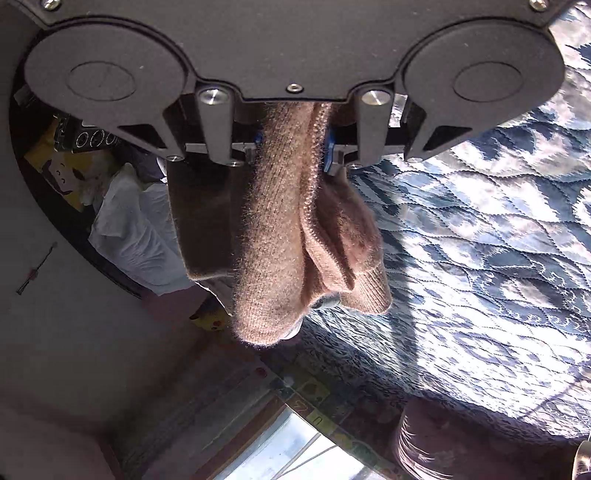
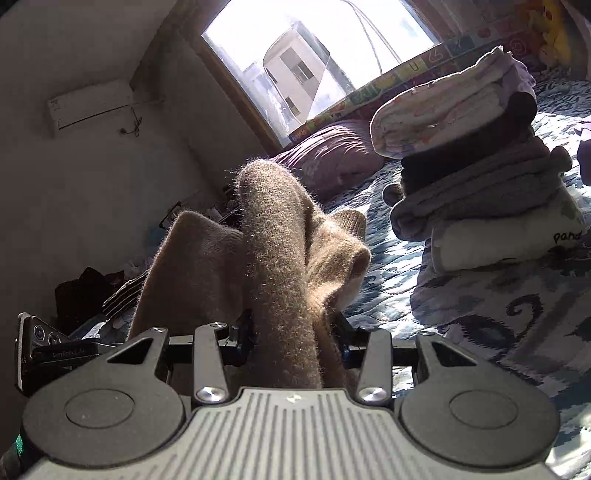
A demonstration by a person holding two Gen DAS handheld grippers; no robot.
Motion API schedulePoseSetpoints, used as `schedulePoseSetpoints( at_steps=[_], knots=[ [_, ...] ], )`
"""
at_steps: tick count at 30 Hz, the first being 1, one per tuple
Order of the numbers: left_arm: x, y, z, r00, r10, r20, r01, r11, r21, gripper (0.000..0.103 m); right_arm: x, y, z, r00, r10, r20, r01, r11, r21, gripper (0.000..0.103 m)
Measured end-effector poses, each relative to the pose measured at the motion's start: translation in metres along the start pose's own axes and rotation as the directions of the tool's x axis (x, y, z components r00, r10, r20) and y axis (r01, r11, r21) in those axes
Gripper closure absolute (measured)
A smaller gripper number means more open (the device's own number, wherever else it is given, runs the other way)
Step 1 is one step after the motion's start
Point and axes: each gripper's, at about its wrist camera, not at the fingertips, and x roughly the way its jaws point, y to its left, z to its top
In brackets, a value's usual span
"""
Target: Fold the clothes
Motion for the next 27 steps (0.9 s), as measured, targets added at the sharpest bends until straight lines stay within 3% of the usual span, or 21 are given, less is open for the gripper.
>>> schedulePoseSetpoints(
  at_steps=[2,3,5,9,12,15,17,18,19,21,27],
  knots=[
    [0.021,0.015,0.012,0.999,0.039,0.016,-0.038,0.999,-0.030,0.065,0.011,-0.014,0.008,0.994,-0.101,0.035,0.101,0.995,0.018,0.022],
    [0.030,0.025,0.013,0.997,0.077,0.009,-0.077,0.997,-0.028,0.052,0.018,-0.026,0.007,0.990,-0.141,0.025,0.140,0.989,0.040,0.008],
    [0.046,0.049,0.010,0.987,0.162,-0.018,-0.163,0.986,-0.029,0.051,0.027,-0.042,0.002,0.986,-0.168,0.016,0.166,0.983,0.078,0.009],
    [0.052,0.071,0.000,0.994,0.113,0.009,-0.113,0.993,-0.042,0.047,0.042,-0.047,-0.004,0.981,-0.196,0.004,0.196,0.981,0.006,0.010],
    [0.064,0.085,0.005,0.994,0.110,0.027,-0.106,0.989,-0.100,0.046,0.054,-0.053,-0.012,0.974,-0.223,-0.043,0.222,0.975,-0.028,0.023],
    [0.078,0.089,0.010,0.995,0.102,0.002,-0.102,0.991,-0.092,0.049,0.058,-0.058,-0.015,0.976,-0.212,-0.053,0.211,0.977,-0.023,0.035],
    [0.083,0.090,0.010,0.995,0.095,-0.008,-0.095,0.992,-0.083,0.071,0.060,-0.057,-0.018,0.973,-0.219,-0.065,0.217,0.975,-0.042,0.053],
    [0.083,0.090,0.009,0.995,0.097,0.000,-0.097,0.992,-0.081,0.079,0.060,-0.058,-0.020,0.972,-0.223,-0.068,0.220,0.975,-0.041,0.064],
    [0.082,0.088,0.009,0.996,0.089,0.011,-0.088,0.993,-0.074,0.087,0.060,-0.059,-0.021,0.974,-0.218,-0.069,0.216,0.976,-0.035,0.069],
    [0.078,0.082,0.009,0.996,0.080,0.030,-0.079,0.996,-0.042,0.089,0.055,-0.059,-0.019,0.980,-0.192,-0.055,0.191,0.981,-0.027,0.079],
    [0.058,0.064,0.013,0.998,0.005,0.063,-0.007,0.999,0.034,0.090,0.031,-0.051,-0.013,0.997,-0.073,0.007,0.073,0.997,-0.024,0.083]
  ],
)
